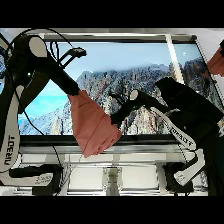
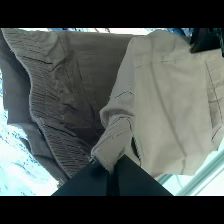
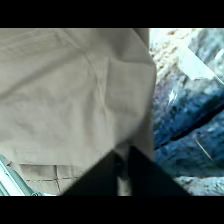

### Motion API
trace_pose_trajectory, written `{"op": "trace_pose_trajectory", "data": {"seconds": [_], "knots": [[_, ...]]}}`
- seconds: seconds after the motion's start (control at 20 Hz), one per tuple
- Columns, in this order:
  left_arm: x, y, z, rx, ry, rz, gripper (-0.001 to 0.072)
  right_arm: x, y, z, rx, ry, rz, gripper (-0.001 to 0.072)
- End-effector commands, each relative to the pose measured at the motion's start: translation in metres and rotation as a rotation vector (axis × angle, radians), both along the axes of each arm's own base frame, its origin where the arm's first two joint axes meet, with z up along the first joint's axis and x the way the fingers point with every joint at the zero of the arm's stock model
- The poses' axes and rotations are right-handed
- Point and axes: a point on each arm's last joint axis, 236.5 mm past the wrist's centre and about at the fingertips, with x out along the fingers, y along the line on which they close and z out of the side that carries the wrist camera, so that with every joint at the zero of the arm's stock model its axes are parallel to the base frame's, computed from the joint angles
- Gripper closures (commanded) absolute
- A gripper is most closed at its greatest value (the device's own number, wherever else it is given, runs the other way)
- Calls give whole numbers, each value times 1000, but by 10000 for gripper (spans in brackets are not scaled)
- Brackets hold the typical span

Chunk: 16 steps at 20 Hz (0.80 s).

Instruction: Fold the clothes and pants, and hang the long-sleeved shirts on hangers.

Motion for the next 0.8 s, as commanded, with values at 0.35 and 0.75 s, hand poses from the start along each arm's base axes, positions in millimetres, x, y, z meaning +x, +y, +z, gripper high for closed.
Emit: {"op": "trace_pose_trajectory", "data": {"seconds": [0.35, 0.75], "knots": [[38, 39, 31, 20, -195, 220, 686, 23, -11, 92, 29, -111, 65, 704], [33, 84, 130, -164, -466, 467, 686, 58, -91, 297, 53, -678, -119, 705]]}}
